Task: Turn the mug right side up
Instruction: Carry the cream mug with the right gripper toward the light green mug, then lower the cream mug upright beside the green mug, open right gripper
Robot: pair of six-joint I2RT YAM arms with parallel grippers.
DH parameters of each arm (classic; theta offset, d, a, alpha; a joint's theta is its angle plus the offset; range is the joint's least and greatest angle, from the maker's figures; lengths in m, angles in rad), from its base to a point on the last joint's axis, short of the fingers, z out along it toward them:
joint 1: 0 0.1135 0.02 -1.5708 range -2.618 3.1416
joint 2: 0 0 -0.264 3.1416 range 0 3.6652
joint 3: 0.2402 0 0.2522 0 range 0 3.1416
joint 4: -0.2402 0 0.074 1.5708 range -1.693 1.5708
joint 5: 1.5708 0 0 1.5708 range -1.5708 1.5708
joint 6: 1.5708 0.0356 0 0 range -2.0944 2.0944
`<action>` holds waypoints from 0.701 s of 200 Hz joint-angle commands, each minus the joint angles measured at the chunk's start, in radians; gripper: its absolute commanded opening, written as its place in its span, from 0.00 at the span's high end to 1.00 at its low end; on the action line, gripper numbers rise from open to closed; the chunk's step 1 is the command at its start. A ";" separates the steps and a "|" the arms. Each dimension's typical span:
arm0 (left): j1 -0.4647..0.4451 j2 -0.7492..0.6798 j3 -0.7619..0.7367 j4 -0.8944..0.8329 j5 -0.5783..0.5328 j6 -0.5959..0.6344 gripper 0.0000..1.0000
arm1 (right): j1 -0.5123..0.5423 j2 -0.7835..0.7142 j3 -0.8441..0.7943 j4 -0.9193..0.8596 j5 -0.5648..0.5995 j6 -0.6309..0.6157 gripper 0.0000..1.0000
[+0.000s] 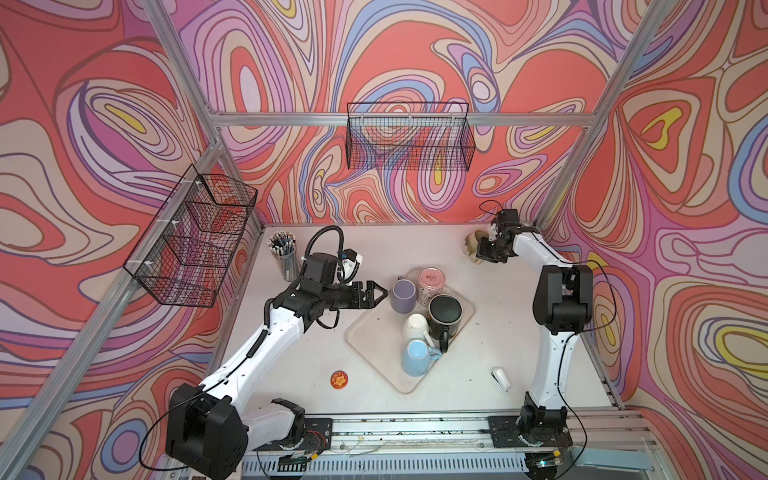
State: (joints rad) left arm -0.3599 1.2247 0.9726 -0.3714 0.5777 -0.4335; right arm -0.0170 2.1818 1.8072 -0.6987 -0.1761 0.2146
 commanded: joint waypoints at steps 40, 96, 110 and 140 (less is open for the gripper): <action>0.004 -0.004 -0.005 -0.026 -0.012 0.035 0.08 | 0.048 0.074 0.131 -0.072 0.160 -0.106 1.00; 0.003 0.005 -0.005 -0.019 -0.010 0.037 0.08 | 0.077 0.108 0.188 -0.124 0.295 -0.145 1.00; 0.004 0.011 -0.003 -0.017 -0.009 0.036 0.08 | 0.078 0.111 0.194 -0.133 0.319 -0.151 1.00; 0.003 0.013 -0.002 -0.023 -0.014 0.037 0.08 | 0.080 0.094 0.170 -0.116 0.340 -0.159 1.00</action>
State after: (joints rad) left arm -0.3599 1.2297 0.9726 -0.3737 0.5735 -0.4183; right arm 0.0662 2.2749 1.9690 -0.8230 0.0959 0.0711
